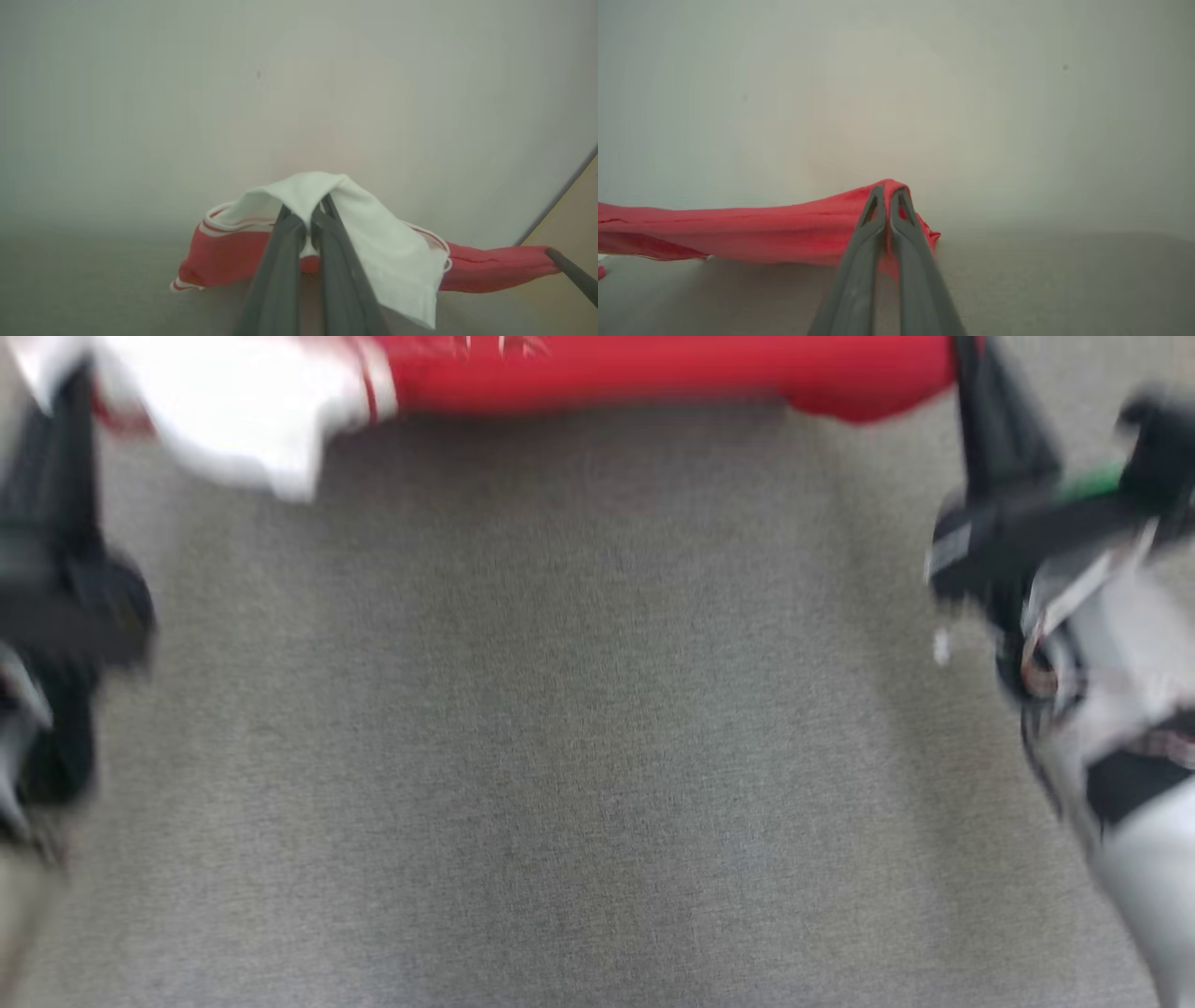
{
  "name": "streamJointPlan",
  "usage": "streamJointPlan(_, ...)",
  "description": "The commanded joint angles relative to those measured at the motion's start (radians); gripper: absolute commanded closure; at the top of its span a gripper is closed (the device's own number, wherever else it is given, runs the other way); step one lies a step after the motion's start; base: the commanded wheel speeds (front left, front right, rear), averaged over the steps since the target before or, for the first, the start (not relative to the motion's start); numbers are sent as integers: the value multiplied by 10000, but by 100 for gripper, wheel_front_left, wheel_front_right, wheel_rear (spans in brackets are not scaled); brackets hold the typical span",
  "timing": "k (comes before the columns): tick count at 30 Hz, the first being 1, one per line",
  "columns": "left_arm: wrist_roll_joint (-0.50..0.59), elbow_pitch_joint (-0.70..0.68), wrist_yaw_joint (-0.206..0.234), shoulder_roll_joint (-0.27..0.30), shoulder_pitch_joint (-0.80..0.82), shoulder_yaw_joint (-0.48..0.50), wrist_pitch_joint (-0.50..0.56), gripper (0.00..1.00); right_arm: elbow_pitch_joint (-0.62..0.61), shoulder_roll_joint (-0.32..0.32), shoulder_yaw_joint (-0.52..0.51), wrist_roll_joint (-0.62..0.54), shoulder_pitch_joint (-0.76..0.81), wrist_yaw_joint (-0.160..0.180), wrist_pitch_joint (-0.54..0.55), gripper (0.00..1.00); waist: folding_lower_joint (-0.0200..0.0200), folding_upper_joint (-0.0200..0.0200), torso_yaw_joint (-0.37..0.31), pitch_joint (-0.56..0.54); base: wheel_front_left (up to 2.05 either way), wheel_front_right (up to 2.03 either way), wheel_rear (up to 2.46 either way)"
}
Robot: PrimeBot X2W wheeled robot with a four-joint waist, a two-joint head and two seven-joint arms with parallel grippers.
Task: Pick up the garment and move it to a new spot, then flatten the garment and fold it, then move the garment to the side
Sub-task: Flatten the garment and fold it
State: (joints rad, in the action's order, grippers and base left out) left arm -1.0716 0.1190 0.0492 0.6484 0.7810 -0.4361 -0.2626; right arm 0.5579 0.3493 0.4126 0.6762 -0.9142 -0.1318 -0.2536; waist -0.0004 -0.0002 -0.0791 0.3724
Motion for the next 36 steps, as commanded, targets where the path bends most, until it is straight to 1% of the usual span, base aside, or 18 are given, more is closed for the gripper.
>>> streamJointPlan(1,222,-457,133,-117,-941,371,-25,100,-316,174,-56,45,706,24,29,100,4,2,57,-601,0,0,0)
streamJointPlan(3,447,-1003,270,-400,-2241,693,-24,100,-781,323,-264,141,1652,24,97,100,4,2,133,-844,0,0,0)
streamJointPlan(6,657,-1516,333,-774,-3817,1077,-26,100,-1391,416,-633,245,3036,24,244,100,4,2,230,-1157,0,0,0)
streamJointPlan(8,773,-1709,304,-1064,-4704,1145,-27,100,-1776,461,-941,202,3959,24,372,100,4,2,325,-1344,0,0,0)
streamJointPlan(12,951,-1820,257,-1622,-6076,1345,-27,100,-2350,316,-1650,65,5686,24,635,100,4,2,476,-1678,0,0,0)
streamJointPlan(15,1122,-1719,235,-2033,-6908,1441,-27,100,-2702,62,-2257,-67,6837,24,789,100,4,2,566,-1889,0,0,0)
streamJointPlan(16,1122,-1719,235,-2033,-6908,1441,-27,100,-2702,62,-2257,-67,6837,24,789,100,4,2,566,-1889,0,0,0)
streamJointPlan(20,1320,-1497,120,-2585,-7780,1450,-27,100,-3225,-250,-2884,-548,8361,24,1045,100,4,2,765,-2126,0,0,0)
streamJointPlan(22,1372,-1295,3,-2759,-8160,1502,-28,100,-3508,-544,-3244,-672,9003,24,1170,100,4,2,814,-2226,0,0,0)
streamJointPlan(24,1411,-1064,-165,-2933,-8541,1475,-28,100,-3772,-625,-3531,-910,9606,26,1281,100,4,2,864,-2338,0,0,0)
streamJointPlan(27,1531,-828,-269,-3158,-9027,1490,-28,100,-4082,-805,-3774,-1224,10394,26,1470,100,4,2,905,-2546,0,0,0)
streamJointPlan(33,1706,-534,-422,-3417,-9796,1376,-28,100,-4572,-1022,-4288,-1588,11666,26,1853,100,4,2,1025,-2857,0,0,0)
streamJointPlan(36,1820,-440,-462,-3515,-9908,1292,-28,100,-4758,-1205,-4525,-1680,11963,26,1981,100,4,2,1044,-2872,0,0,0)
